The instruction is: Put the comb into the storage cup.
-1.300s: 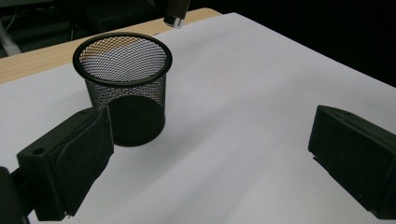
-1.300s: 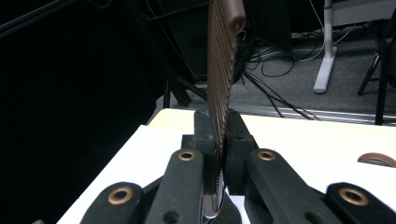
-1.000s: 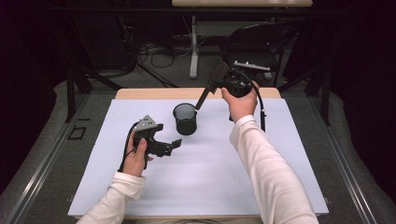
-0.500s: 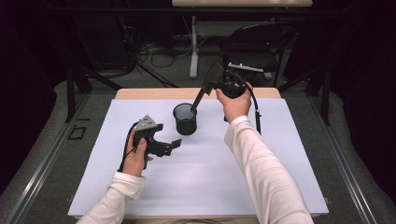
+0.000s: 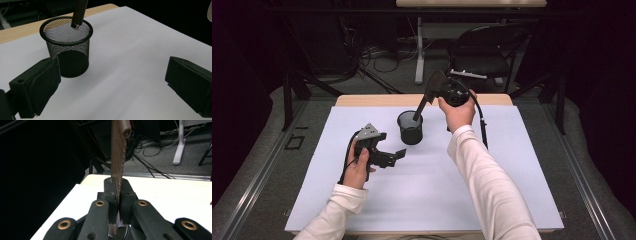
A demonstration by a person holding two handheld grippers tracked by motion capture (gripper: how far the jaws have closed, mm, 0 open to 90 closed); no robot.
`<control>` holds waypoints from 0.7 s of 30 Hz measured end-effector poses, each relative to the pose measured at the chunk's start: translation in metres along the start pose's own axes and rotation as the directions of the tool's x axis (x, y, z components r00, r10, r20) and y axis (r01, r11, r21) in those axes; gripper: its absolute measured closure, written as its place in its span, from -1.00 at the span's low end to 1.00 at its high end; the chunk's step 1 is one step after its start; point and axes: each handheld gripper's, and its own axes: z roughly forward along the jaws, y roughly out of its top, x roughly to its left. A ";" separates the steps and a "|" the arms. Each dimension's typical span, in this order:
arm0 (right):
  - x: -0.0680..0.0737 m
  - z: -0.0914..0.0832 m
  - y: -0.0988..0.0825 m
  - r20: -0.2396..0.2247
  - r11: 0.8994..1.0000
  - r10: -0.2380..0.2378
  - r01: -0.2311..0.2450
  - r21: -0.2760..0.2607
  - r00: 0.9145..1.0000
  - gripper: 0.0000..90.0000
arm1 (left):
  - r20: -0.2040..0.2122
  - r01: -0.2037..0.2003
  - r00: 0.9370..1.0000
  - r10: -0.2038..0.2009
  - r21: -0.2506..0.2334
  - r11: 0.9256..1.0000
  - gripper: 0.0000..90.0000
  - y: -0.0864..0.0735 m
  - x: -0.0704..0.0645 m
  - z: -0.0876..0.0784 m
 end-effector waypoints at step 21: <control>0.004 0.015 -0.014 -0.001 1.000 0.001 -0.001 0.017 1.000 0.94 | 0.000 -0.004 1.000 0.004 0.005 1.000 -0.99 0.000 -0.001 0.001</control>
